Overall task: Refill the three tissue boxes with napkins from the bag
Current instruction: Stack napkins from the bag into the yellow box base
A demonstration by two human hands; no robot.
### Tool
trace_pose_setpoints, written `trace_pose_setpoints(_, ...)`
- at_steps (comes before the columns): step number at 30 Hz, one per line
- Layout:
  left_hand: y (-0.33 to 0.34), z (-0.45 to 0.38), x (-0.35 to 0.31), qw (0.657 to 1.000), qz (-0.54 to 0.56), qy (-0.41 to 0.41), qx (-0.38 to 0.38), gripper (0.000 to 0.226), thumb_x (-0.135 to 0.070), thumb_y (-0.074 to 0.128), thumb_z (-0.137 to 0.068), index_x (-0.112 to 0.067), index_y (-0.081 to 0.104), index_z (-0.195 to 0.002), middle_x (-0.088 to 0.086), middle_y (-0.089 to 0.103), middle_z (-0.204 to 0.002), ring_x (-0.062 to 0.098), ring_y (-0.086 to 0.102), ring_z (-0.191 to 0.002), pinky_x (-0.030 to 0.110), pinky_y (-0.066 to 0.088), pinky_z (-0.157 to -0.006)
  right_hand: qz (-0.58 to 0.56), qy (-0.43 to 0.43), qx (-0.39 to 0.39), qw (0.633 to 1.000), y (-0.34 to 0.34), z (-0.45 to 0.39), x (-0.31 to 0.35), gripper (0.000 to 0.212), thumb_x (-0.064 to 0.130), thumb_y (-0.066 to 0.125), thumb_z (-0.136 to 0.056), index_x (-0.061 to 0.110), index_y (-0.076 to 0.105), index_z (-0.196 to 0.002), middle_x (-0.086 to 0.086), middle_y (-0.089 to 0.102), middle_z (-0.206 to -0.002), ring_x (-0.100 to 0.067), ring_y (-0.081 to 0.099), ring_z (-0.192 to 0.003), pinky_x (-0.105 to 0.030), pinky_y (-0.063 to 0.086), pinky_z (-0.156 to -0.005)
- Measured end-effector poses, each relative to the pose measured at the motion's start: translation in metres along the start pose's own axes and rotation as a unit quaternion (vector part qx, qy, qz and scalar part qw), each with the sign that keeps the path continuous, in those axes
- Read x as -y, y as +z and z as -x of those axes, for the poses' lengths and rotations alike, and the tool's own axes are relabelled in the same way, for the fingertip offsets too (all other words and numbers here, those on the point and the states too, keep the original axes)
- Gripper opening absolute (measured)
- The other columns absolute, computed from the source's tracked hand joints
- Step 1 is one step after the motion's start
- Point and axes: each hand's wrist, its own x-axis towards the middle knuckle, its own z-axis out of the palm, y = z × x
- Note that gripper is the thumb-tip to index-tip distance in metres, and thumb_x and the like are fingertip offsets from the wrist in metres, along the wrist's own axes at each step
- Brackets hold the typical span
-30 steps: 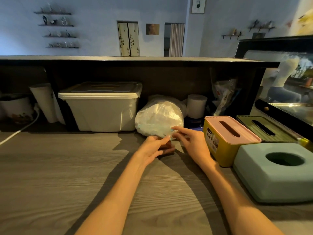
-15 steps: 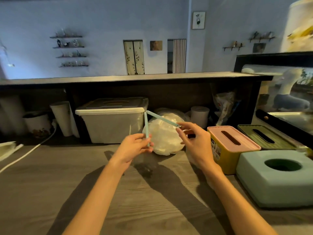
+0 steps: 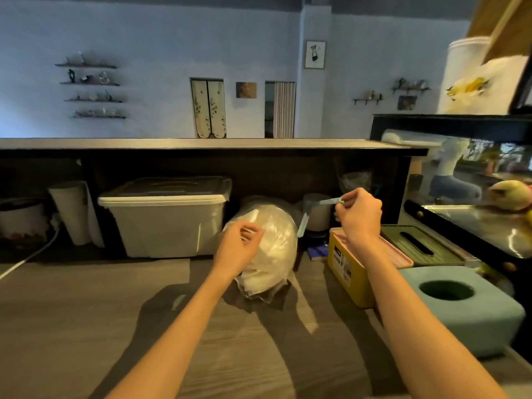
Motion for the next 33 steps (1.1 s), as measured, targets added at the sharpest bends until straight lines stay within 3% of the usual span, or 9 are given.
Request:
trace_pose_setpoints(5, -0.013, 0.009, 0.016, 0.996, -0.073, 0.025, -0.051, 0.003, -0.020, 0.067, -0.096, -0.021, 0.066, -0.099, -0.006, 0.065, -0.088, 0.004, 0.059, -0.076, 0.008, 0.044, -0.060, 0.034, 0.036, 0.028, 0.998, 0.022, -0.005, -0.008, 0.016, 0.013, 0.073, -0.092, 0.009, 0.064, -0.105, -0.013, 0.067, -0.105, -0.030, 0.069, -0.096, -0.043, 0.060, -0.080)
trace_pose_setpoints(8, -0.015, 0.010, 0.021, 0.994, -0.091, 0.043, -0.040, 0.004, -0.022, 0.068, -0.095, -0.023, 0.066, -0.098, -0.010, 0.065, -0.093, 0.004, 0.061, -0.084, 0.008, 0.045, -0.063, 0.159, 0.019, 0.192, 0.968, 0.027, -0.005, -0.009, 0.049, 0.028, 0.081, -0.088, 0.004, 0.063, -0.127, -0.015, 0.067, -0.120, -0.032, 0.065, -0.112, -0.039, 0.054, -0.090)
trace_pose_setpoints(10, -0.014, 0.012, 0.021, 0.994, -0.093, 0.053, -0.029, 0.004, -0.022, 0.068, -0.095, -0.022, 0.067, -0.098, -0.010, 0.064, -0.095, 0.004, 0.061, -0.086, 0.008, 0.046, -0.064, 0.206, 0.001, 0.247, 0.947, 0.023, -0.002, -0.005, 0.055, 0.036, 0.077, -0.090, 0.003, 0.063, -0.131, -0.014, 0.069, -0.122, -0.030, 0.065, -0.113, -0.036, 0.052, -0.089)
trace_pose_setpoints(16, 0.001, 0.024, 0.003, 0.990, -0.117, 0.083, 0.001, 0.004, -0.026, 0.068, -0.095, -0.023, 0.066, -0.097, -0.010, 0.066, -0.093, 0.006, 0.062, -0.085, 0.017, 0.050, -0.071, 0.153, -0.014, 0.242, 0.958, -0.016, 0.014, -0.001, 0.041, 0.029, 0.074, -0.093, 0.011, 0.068, -0.130, -0.008, 0.069, -0.126, -0.024, 0.065, -0.115, -0.035, 0.053, -0.094)
trace_pose_setpoints(20, 0.026, 0.046, -0.024, 0.989, -0.105, 0.090, 0.048, 0.007, -0.027, 0.069, -0.094, -0.021, 0.067, -0.098, -0.007, 0.067, -0.094, 0.007, 0.062, -0.084, 0.020, 0.052, -0.073, 0.136, -0.023, 0.234, 0.962, -0.068, 0.032, 0.008, 0.031, 0.032, 0.072, -0.095, 0.014, 0.073, -0.120, -0.007, 0.071, -0.118, -0.017, 0.063, -0.102, -0.028, 0.046, -0.080)
trace_pose_setpoints(24, 0.073, 0.082, -0.050, 0.973, -0.072, 0.110, 0.188, 0.029, -0.031, 0.078, -0.088, -0.017, 0.065, -0.110, -0.007, 0.068, -0.097, 0.002, 0.062, -0.082, 0.020, 0.050, -0.074, 0.143, -0.020, 0.206, 0.968, -0.122, 0.048, 0.001, 0.022, 0.032, 0.072, -0.094, 0.018, 0.075, -0.111, -0.002, 0.073, -0.107, -0.009, 0.064, -0.085, -0.018, 0.047, -0.067)
trace_pose_setpoints(27, 0.109, 0.104, -0.060, 0.946, -0.098, 0.141, 0.275, 0.070, -0.045, 0.082, -0.080, -0.024, 0.049, -0.138, -0.003, 0.059, -0.120, 0.006, 0.056, -0.096, 0.022, 0.050, -0.083, 0.157, -0.026, 0.204, 0.966, -0.155, 0.060, -0.014, 0.024, 0.035, 0.076, -0.090, 0.016, 0.076, -0.106, -0.001, 0.074, -0.102, -0.013, 0.067, -0.091, -0.029, 0.054, -0.080)
trace_pose_setpoints(30, 0.138, 0.118, -0.065, 0.936, -0.103, 0.152, 0.300, 0.094, -0.055, 0.082, -0.076, -0.043, 0.028, -0.152, -0.003, 0.045, -0.141, 0.015, 0.050, -0.122, 0.038, 0.049, -0.103, 0.181, -0.004, 0.223, 0.958, -0.177, 0.072, -0.030, 0.015, 0.037, 0.076, -0.091, 0.023, 0.071, -0.095, 0.002, 0.072, -0.097, -0.015, 0.068, -0.091, -0.038, 0.058, -0.084)
trace_pose_setpoints(33, 0.152, 0.121, -0.066, 0.933, -0.128, 0.142, 0.305, 0.090, -0.056, 0.080, -0.078, -0.040, 0.030, -0.151, -0.003, 0.041, -0.145, 0.017, 0.046, -0.130, 0.042, 0.047, -0.107, 0.193, -0.006, 0.250, 0.949, -0.185, 0.086, -0.041, 0.020, 0.043, 0.074, -0.091, 0.026, 0.068, -0.099, 0.005, 0.067, -0.102, -0.011, 0.066, -0.088, -0.029, 0.057, -0.071)
